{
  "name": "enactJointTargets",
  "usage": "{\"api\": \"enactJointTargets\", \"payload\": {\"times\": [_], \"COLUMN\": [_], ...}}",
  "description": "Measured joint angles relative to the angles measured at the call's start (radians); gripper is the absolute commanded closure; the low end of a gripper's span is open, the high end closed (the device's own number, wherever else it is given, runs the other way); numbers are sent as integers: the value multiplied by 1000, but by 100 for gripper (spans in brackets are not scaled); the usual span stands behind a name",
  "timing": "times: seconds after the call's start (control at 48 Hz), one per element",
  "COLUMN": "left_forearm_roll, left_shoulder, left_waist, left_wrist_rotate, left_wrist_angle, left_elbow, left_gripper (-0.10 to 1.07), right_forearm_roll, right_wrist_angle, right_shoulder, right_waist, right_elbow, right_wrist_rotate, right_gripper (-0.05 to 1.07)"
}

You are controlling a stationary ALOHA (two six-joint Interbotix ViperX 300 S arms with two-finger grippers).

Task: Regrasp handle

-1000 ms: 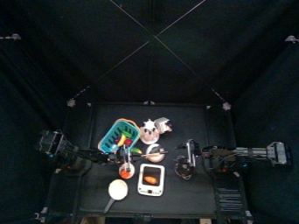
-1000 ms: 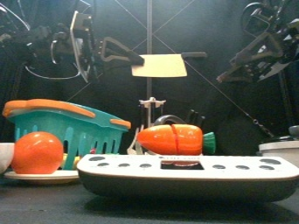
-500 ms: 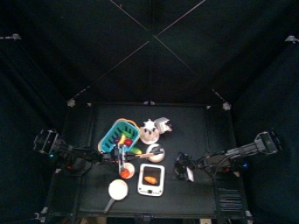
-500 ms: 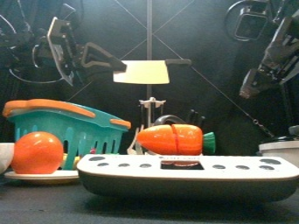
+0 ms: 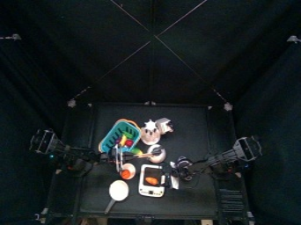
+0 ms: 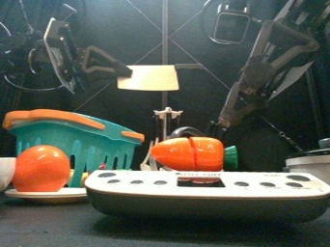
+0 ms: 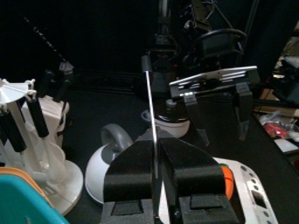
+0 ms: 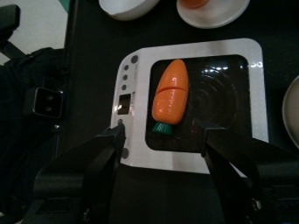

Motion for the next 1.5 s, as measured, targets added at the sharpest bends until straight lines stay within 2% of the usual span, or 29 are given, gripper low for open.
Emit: {"api": "enactJointTargets", "payload": {"times": [0.208,0.646,0.896,1.062,1.25,1.5], "left_forearm_roll": [0,-3,-5,-5,-5,-5], "left_shoulder": [0,0,2,2,3,2], "left_waist": [0,-3,-3,-3,-3,-3], "left_wrist_rotate": [0,2,0,0,0,0], "left_wrist_angle": [3,5,3,3,6,9], "left_elbow": [0,0,0,0,0,2], "left_gripper": [60,60,60,60,60,60], "right_forearm_roll": [-67,-83,-100,-104,-175,-293], "right_wrist_angle": [2,17,18,32,130,215], "right_shoulder": [69,138,161,161,140,49], "right_waist": [-3,-25,-37,-41,-44,-54], "right_elbow": [-52,-106,-118,-120,-129,-132], "right_wrist_rotate": [5,5,3,3,2,2], "right_gripper": [9,11,27,36,36,36]}}
